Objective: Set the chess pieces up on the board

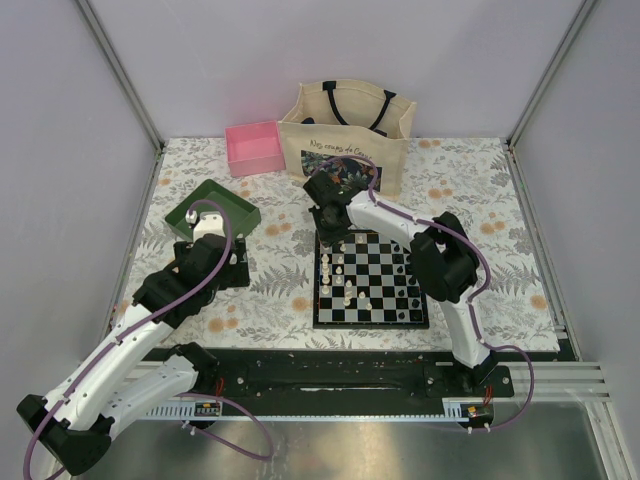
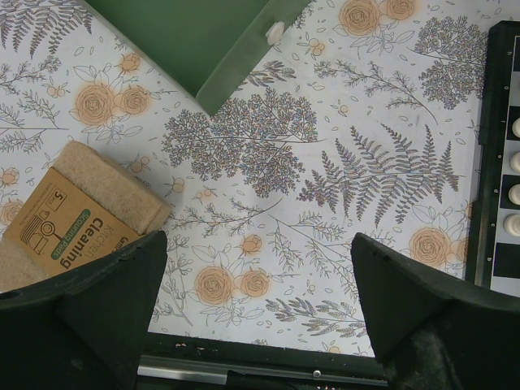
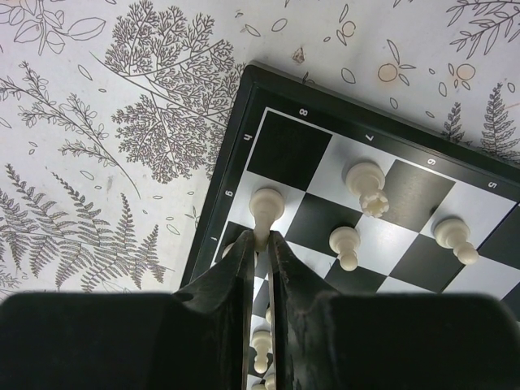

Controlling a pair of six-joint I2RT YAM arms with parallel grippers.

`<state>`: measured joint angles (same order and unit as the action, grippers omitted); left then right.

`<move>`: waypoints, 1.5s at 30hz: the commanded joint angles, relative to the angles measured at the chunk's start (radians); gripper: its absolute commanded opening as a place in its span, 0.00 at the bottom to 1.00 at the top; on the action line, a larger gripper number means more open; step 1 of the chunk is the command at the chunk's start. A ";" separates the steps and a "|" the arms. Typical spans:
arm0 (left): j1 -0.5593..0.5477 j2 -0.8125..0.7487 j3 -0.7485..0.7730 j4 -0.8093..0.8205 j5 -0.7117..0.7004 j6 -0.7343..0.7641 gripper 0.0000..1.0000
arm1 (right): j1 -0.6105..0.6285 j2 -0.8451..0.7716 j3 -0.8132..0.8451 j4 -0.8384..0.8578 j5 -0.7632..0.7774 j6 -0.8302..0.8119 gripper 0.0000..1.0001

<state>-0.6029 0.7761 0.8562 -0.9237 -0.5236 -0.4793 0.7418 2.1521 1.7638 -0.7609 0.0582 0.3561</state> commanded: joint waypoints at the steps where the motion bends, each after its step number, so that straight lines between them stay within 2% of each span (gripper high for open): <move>1: 0.003 -0.009 0.024 0.025 -0.013 -0.004 0.99 | 0.018 -0.055 -0.040 0.026 -0.024 0.009 0.17; 25: 0.003 -0.014 0.024 0.023 -0.012 -0.004 0.99 | 0.018 -0.098 -0.056 0.037 -0.024 0.014 0.15; 41: 0.003 -0.009 0.024 0.023 -0.010 -0.002 0.99 | 0.016 -0.066 -0.037 0.037 0.015 0.015 0.17; 45: 0.003 -0.009 0.024 0.023 -0.010 -0.004 0.99 | 0.018 -0.063 -0.032 0.034 0.003 0.014 0.26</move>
<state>-0.6029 0.7738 0.8562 -0.9241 -0.5236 -0.4793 0.7456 2.1178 1.7107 -0.7292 0.0494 0.3645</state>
